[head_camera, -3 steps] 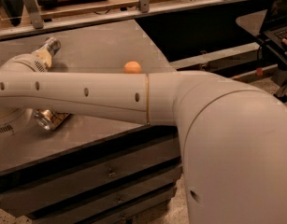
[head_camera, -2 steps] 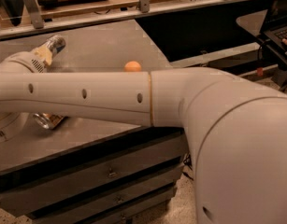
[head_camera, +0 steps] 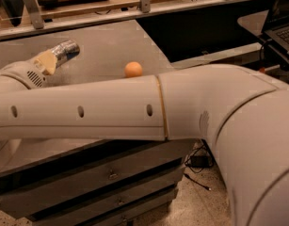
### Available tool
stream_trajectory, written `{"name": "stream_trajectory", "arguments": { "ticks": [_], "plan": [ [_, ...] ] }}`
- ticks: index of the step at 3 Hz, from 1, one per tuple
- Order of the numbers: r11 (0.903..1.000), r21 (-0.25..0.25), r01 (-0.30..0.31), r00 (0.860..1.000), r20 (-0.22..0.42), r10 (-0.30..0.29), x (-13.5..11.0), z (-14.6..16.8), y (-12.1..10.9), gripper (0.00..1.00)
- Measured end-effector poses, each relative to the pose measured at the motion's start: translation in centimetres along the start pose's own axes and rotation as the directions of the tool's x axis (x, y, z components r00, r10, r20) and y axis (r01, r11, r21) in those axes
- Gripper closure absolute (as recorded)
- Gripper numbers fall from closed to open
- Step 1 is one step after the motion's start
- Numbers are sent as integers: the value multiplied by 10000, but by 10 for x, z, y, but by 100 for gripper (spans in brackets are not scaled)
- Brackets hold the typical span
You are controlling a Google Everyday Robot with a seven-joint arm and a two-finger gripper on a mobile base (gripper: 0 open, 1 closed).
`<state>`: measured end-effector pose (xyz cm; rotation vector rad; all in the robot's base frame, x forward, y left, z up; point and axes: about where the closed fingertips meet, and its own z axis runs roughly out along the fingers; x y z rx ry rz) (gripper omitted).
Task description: Move redbull can near orange
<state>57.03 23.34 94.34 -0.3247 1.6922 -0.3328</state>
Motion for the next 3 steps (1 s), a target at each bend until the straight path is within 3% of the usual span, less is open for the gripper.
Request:
{"name": "stream_trajectory", "arguments": {
  "ticks": [1, 3],
  "plan": [
    [9986, 466, 242, 9997, -119, -236, 4, -30, -13, 100],
    [9968, 394, 697, 9971, -320, -685, 13, -69, -13, 100]
  ]
}}
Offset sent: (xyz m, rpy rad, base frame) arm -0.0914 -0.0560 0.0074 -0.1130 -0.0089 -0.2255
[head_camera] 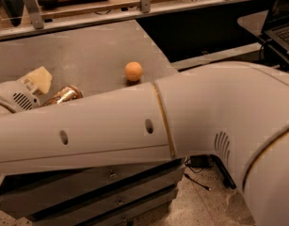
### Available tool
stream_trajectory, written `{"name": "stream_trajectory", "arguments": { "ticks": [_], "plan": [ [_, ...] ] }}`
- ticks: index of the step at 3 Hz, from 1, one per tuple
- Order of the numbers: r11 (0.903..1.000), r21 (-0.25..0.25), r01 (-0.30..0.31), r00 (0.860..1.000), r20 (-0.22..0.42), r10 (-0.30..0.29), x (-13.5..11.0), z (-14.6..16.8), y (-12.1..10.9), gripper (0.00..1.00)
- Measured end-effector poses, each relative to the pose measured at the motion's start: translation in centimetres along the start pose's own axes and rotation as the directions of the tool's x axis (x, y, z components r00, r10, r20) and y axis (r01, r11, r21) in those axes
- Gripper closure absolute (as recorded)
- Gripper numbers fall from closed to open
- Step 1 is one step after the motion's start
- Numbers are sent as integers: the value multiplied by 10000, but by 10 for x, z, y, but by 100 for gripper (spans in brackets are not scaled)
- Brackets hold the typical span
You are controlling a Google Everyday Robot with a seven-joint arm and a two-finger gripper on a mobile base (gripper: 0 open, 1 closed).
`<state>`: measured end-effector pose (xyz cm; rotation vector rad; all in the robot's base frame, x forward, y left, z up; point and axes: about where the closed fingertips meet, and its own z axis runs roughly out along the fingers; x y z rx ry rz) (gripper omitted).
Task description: Move redbull can near orange
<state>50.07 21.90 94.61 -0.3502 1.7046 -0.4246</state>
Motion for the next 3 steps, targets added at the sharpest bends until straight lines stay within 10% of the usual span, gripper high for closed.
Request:
{"name": "stream_trajectory", "arguments": {
  "ticks": [3],
  "plan": [
    [9986, -538, 8, 9999, 123, -2, -1, -5, 3, 28]
  ]
}}
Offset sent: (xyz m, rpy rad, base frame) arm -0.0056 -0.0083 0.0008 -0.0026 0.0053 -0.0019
